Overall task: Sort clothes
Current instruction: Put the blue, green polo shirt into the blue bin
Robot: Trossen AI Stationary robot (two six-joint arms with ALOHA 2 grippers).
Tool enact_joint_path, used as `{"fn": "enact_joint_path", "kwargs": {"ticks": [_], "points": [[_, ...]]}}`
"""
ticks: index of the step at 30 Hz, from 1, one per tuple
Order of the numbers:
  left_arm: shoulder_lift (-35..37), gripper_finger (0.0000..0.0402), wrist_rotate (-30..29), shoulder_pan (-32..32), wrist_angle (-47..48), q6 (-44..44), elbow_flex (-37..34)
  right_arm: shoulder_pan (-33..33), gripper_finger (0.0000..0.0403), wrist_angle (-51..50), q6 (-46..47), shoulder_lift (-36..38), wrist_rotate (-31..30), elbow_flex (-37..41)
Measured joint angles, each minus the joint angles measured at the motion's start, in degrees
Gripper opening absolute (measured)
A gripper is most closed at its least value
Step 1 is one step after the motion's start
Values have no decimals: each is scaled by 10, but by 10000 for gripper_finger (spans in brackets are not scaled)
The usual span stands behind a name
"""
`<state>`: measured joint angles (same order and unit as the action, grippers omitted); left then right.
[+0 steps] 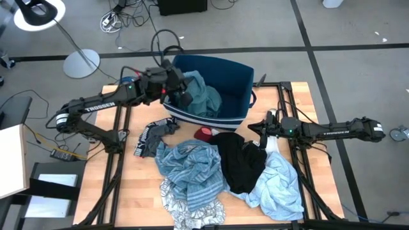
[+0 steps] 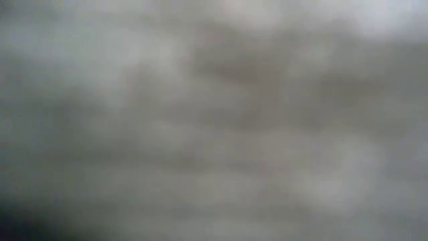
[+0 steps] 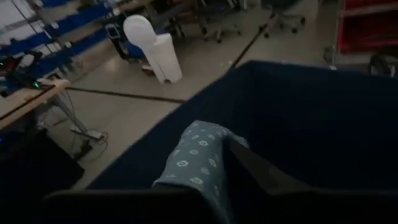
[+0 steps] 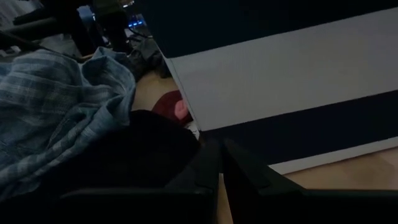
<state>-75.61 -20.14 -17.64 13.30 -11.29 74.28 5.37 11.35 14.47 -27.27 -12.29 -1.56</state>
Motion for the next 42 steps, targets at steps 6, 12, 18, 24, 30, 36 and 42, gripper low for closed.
{"fn": "enact_joint_path", "kwargs": {"ticks": [6, 12, 18, 24, 30, 36, 42], "points": [[5, 86, 0, 10, 14, 12, 1, 0, 22, 1, 8, -1, 13, 0], [5, 88, 38, -6, 114, 79, 24, 0, 22, -1, 26, -2, 15, -3], [5, 88, 138, -48, 201, 163, 49, 0, 17, -2, 49, -2, 19, -44], [5, 88, 160, -78, 245, 206, 51, 0, 3, -76, 48, -2, 20, -113], [2, 88, 178, -89, 298, 220, 52, -5, 3, -195, 54, -2, 20, -182], [2, 88, 178, -89, 305, 207, 52, -30, 2, -282, 65, -2, 14, -240], [3, 88, 178, -89, 330, 204, 52, -66, 1, -444, 122, -9, -61, -329]]}}
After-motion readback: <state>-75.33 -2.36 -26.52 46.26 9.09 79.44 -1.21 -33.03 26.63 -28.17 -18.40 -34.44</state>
